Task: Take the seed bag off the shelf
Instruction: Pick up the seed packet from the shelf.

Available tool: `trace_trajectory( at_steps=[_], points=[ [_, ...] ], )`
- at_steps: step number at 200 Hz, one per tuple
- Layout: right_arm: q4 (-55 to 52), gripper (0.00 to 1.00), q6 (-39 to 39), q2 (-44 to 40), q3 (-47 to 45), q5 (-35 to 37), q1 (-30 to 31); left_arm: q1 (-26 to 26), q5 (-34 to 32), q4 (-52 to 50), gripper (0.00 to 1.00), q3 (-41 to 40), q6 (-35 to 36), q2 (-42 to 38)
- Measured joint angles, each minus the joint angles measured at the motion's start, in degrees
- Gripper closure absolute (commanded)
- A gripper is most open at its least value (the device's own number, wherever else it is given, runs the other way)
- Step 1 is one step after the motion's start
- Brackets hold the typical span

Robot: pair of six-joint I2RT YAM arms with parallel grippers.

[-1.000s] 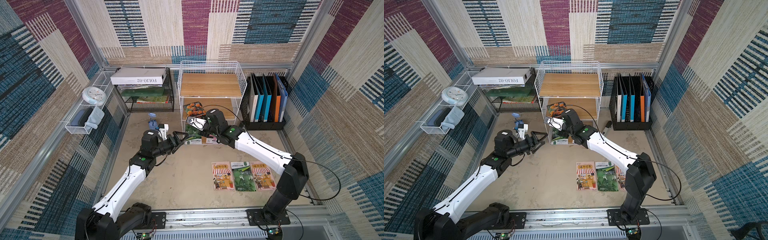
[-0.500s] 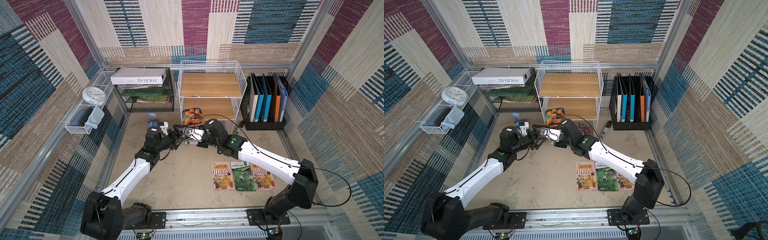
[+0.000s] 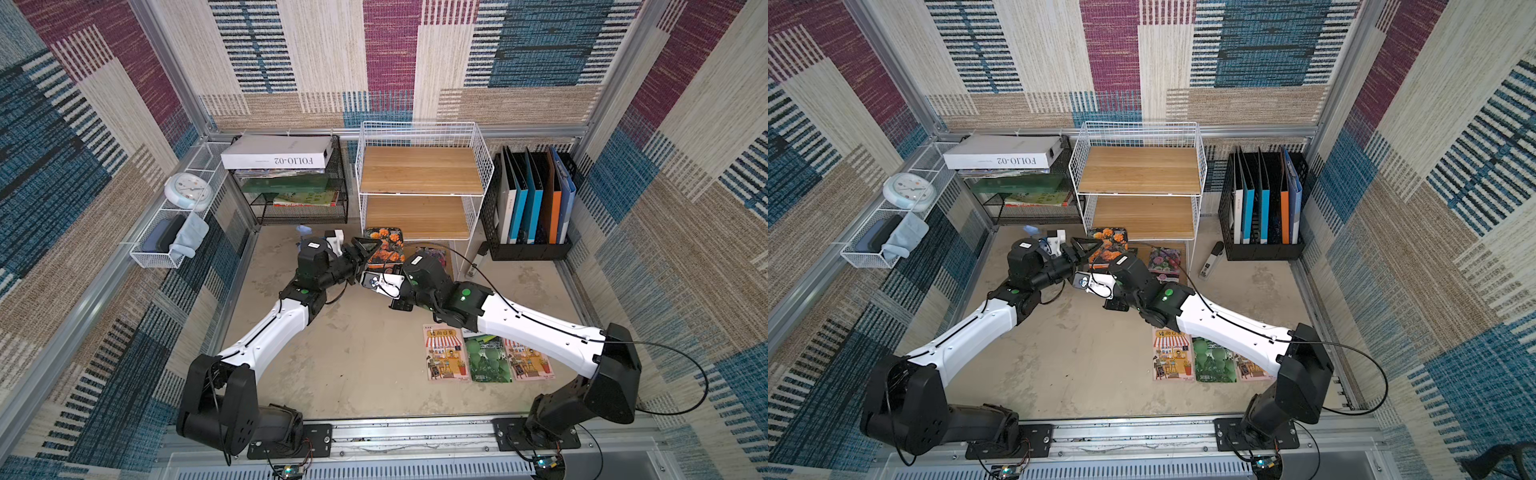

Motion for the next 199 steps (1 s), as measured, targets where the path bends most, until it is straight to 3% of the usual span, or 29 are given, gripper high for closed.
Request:
trace_trajectory(
  at_steps=[22, 55, 67, 77, 158, 164, 178, 199],
  points=[
    [0.0, 1.0, 0.1, -0.1, 0.0, 0.4, 0.4, -0.4, 1.2, 0.3, 0.58, 0.5, -0.2, 1.4],
    [-0.2, 1.0, 0.3, -0.3, -0.2, 1.1, 0.9, -1.0, 2.5, 1.1, 0.77, 0.9, -0.2, 2.4],
    [-0.4, 1.0, 0.3, -0.5, -0.3, 1.3, 1.0, -1.2, 2.7, 1.1, 0.91, 0.9, -0.2, 2.4],
    [-0.4, 1.0, 0.4, -0.6, -0.3, 1.4, 1.2, -1.2, 2.9, 1.0, 0.96, 0.9, -0.2, 2.4],
    [-0.4, 1.0, 0.9, -1.9, -0.6, 1.7, 2.2, -1.4, 2.6, -0.3, 1.0, -0.5, 1.2, -0.7],
    [-0.5, 0.92, 1.1, -2.0, -0.7, 1.9, 2.4, -1.4, 2.5, -0.7, 1.0, -0.7, 1.3, -1.1],
    [-0.9, 0.57, 1.7, -2.6, -0.8, 2.4, 2.8, -1.4, 2.5, -1.7, 1.0, -1.2, 1.7, -1.9],
    [-1.6, 0.36, 2.6, -4.1, -1.6, 3.5, 3.1, -1.6, 2.9, -3.1, 1.0, -2.0, 2.8, -3.7]
  ],
)
